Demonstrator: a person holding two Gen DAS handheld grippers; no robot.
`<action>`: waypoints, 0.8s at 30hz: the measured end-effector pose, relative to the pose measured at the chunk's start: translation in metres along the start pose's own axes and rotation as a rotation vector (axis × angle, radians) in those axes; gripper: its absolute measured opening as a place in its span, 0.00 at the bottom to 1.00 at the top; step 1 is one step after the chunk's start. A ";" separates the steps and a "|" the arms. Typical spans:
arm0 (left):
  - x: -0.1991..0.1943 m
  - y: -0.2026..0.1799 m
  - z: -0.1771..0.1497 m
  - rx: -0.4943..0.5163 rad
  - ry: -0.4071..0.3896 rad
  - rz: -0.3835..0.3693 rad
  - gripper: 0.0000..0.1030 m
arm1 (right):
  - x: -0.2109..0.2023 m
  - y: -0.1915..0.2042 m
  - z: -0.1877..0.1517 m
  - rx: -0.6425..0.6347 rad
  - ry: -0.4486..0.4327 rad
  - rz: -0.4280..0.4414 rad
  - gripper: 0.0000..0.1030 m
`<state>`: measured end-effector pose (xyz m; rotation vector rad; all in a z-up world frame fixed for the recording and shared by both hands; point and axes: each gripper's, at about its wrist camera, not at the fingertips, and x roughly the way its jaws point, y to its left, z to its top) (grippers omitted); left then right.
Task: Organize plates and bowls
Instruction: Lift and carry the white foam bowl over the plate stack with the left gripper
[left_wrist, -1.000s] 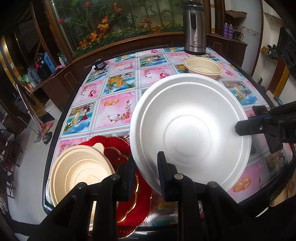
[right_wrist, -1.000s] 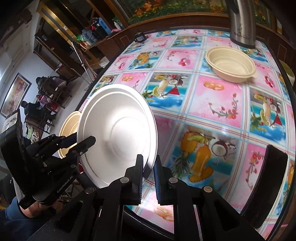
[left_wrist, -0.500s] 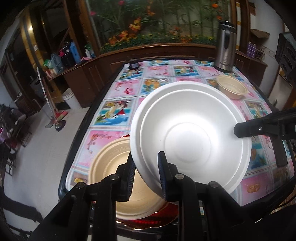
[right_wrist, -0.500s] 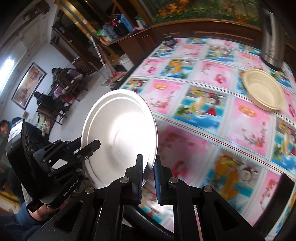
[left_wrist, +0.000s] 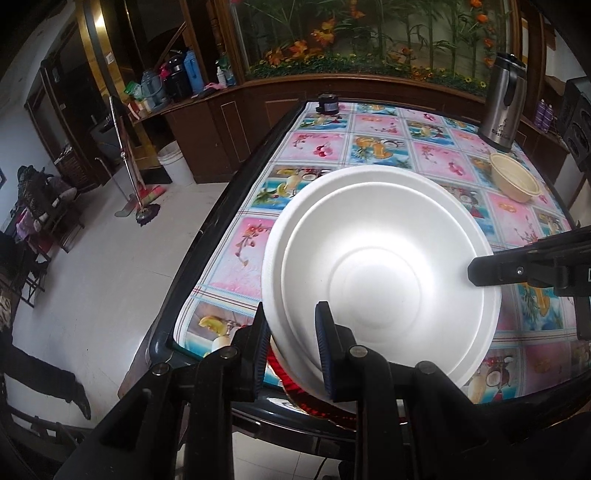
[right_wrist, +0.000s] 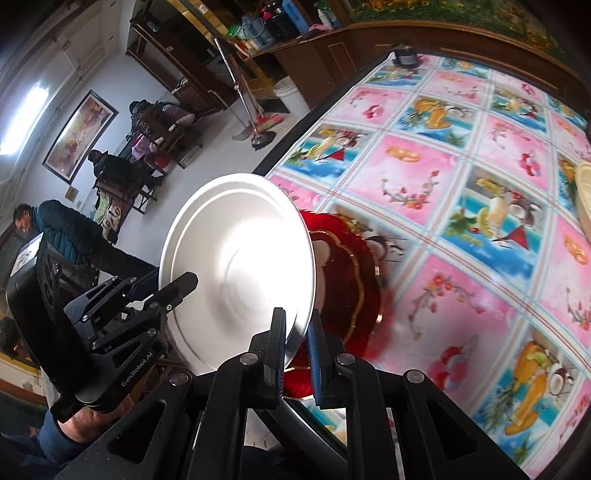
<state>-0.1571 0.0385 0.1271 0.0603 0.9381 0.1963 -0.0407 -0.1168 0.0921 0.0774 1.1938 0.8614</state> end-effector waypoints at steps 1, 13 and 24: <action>0.001 0.000 0.001 0.001 0.001 0.003 0.21 | 0.003 0.001 0.001 0.000 0.003 0.001 0.12; 0.019 0.003 -0.006 0.015 0.059 -0.002 0.24 | 0.025 -0.002 0.004 0.052 0.055 0.027 0.12; 0.023 0.007 -0.011 0.008 0.075 0.003 0.26 | 0.034 -0.002 0.000 0.058 0.079 0.033 0.14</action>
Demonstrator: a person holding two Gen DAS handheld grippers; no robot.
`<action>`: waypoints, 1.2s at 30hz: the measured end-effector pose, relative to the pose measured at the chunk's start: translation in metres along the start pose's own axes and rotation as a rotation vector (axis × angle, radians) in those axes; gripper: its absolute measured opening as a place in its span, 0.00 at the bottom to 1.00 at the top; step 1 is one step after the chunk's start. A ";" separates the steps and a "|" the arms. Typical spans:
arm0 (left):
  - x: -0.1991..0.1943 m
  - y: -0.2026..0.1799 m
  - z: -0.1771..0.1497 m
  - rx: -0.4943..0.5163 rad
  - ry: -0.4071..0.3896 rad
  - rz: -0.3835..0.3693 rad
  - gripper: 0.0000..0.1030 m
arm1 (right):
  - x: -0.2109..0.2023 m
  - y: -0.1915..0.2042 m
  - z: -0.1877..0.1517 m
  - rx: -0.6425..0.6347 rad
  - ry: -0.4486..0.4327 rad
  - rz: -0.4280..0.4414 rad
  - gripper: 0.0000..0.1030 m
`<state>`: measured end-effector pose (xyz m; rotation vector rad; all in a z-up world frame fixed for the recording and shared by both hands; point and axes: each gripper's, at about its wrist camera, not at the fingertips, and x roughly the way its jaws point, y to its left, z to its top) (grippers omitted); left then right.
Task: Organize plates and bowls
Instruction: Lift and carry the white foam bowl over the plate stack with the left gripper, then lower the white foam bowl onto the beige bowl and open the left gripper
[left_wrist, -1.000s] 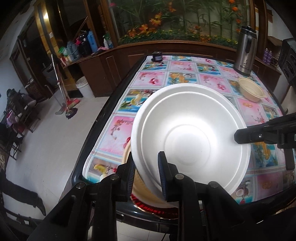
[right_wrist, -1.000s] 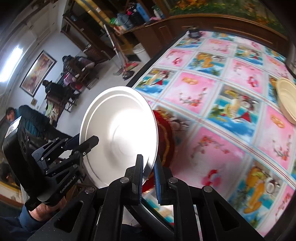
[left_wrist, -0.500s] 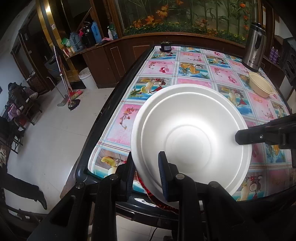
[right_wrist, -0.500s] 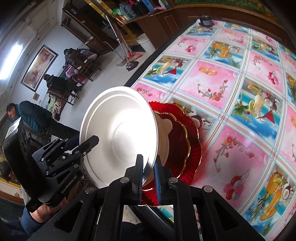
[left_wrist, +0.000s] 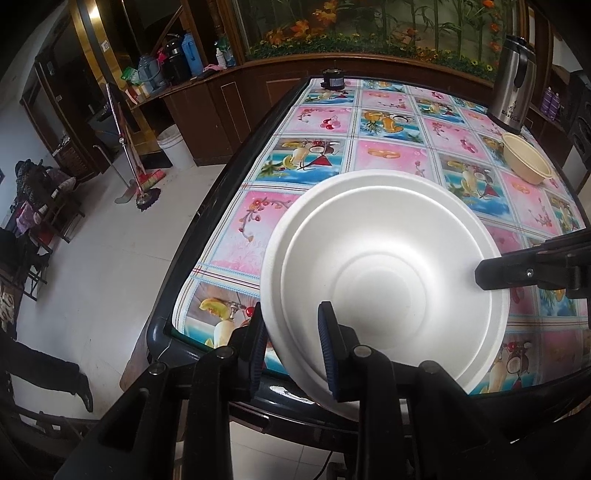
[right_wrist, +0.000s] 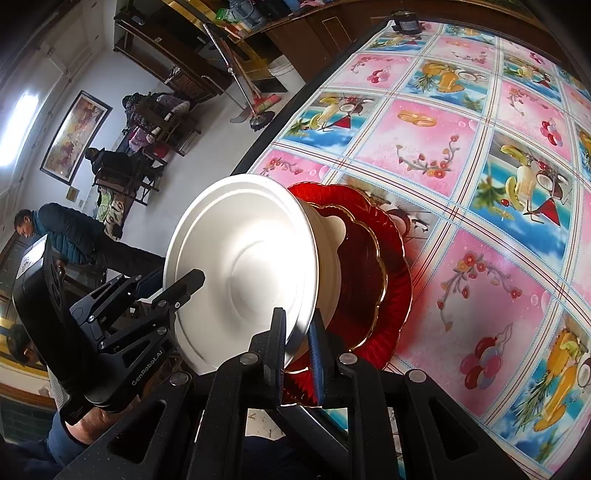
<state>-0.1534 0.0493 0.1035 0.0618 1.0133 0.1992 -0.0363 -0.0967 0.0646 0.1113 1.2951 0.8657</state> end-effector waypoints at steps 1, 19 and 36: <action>0.000 0.000 0.000 -0.002 0.001 -0.001 0.26 | 0.001 0.000 0.001 0.000 0.000 -0.001 0.14; -0.005 0.002 -0.003 -0.014 -0.015 0.023 0.41 | -0.004 0.003 -0.003 -0.013 -0.014 -0.003 0.27; -0.028 -0.022 0.012 0.049 -0.091 0.043 0.51 | -0.037 -0.013 -0.016 0.023 -0.090 -0.017 0.27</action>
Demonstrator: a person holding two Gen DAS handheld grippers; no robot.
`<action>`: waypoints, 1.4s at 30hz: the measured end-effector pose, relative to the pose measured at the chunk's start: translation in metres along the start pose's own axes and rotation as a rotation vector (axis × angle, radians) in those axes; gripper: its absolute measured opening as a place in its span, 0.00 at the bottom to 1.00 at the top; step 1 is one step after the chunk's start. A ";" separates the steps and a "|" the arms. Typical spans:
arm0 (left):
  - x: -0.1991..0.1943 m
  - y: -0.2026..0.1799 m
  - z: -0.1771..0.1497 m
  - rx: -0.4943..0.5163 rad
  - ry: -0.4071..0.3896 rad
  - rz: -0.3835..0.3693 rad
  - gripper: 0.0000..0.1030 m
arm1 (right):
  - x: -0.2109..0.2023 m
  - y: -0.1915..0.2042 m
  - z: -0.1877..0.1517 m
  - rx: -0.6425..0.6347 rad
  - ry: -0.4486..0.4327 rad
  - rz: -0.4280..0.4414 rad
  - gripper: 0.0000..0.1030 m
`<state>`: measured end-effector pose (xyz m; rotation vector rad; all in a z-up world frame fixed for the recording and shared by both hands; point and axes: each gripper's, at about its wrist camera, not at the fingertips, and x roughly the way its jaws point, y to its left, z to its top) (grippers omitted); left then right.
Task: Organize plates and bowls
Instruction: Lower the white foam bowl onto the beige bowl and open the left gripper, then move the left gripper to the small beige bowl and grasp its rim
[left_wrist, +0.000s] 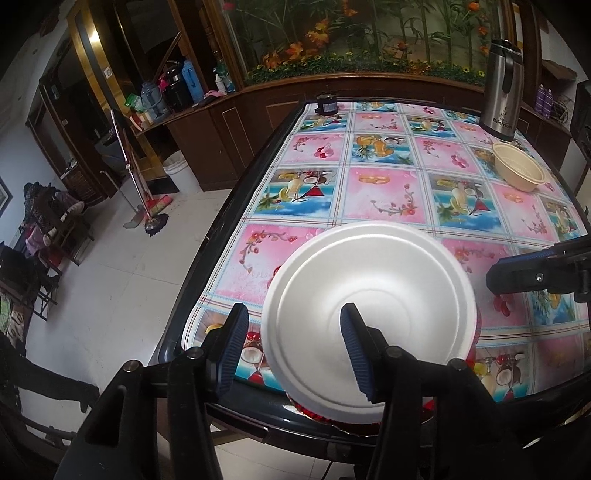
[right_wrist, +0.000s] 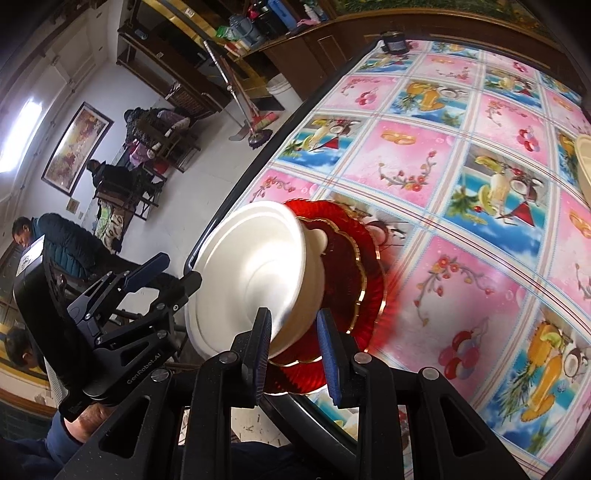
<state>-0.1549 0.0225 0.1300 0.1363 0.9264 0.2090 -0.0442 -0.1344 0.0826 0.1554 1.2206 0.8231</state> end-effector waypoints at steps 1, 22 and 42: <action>-0.001 -0.002 0.001 0.005 -0.005 0.001 0.51 | -0.003 -0.002 -0.001 0.006 -0.004 -0.001 0.28; -0.013 -0.072 0.030 0.141 -0.073 -0.067 0.53 | -0.055 -0.056 -0.023 0.129 -0.091 -0.041 0.27; 0.017 -0.190 0.051 0.239 0.063 -0.341 0.54 | -0.106 -0.151 -0.064 0.336 -0.132 -0.090 0.32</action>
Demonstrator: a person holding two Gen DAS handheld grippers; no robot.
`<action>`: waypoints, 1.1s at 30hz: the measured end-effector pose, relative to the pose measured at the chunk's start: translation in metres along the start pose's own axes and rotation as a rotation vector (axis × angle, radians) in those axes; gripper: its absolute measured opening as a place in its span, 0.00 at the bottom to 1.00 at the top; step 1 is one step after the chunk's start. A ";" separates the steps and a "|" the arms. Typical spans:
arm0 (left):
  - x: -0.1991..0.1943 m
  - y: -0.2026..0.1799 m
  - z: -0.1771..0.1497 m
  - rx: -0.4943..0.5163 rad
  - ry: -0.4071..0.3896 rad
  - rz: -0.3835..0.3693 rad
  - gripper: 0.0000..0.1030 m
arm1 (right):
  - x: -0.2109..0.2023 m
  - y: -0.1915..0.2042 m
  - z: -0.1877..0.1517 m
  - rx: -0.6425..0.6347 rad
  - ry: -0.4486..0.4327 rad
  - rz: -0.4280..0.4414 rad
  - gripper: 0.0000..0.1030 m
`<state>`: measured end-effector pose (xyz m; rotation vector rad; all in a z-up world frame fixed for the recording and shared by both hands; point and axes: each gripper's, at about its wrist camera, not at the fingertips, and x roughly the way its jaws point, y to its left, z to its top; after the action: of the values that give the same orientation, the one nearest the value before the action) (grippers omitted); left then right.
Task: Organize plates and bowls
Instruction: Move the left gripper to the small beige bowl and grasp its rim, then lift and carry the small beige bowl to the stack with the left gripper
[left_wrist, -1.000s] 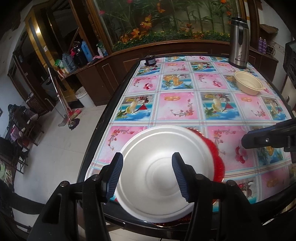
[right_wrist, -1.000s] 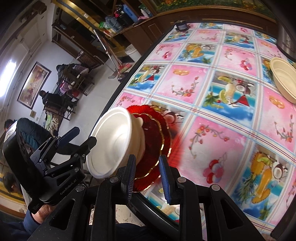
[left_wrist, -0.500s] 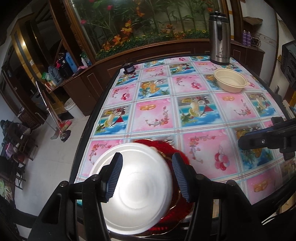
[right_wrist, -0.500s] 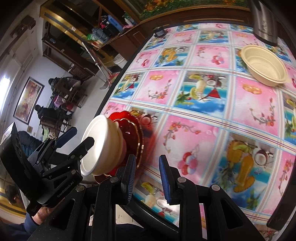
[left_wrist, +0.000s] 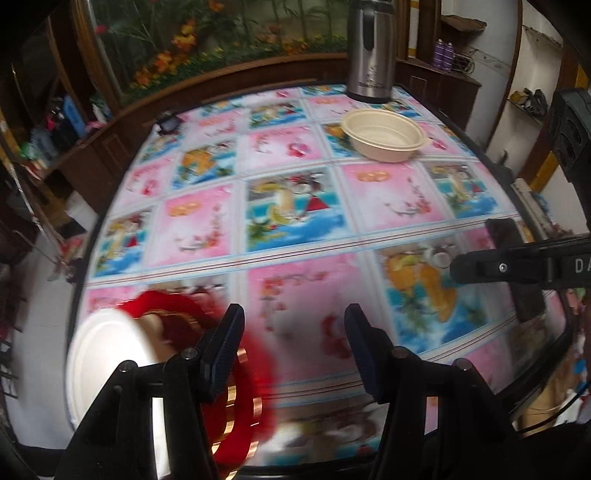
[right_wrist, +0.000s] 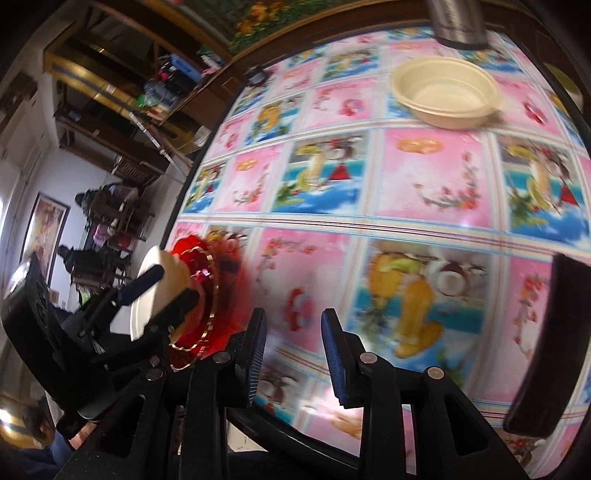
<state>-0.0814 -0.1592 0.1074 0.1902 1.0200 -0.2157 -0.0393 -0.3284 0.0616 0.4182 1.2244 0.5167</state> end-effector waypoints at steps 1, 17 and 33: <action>0.005 -0.004 0.007 -0.010 0.010 -0.027 0.54 | -0.005 -0.011 0.003 0.016 -0.007 -0.012 0.32; 0.115 -0.034 0.201 -0.106 0.023 -0.219 0.54 | -0.075 -0.154 0.140 0.208 -0.210 -0.116 0.32; 0.215 -0.031 0.248 -0.177 0.133 -0.295 0.48 | -0.020 -0.200 0.196 0.300 -0.153 -0.087 0.32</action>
<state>0.2227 -0.2716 0.0471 -0.1099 1.1921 -0.3819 0.1730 -0.5081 0.0212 0.6439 1.1683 0.2208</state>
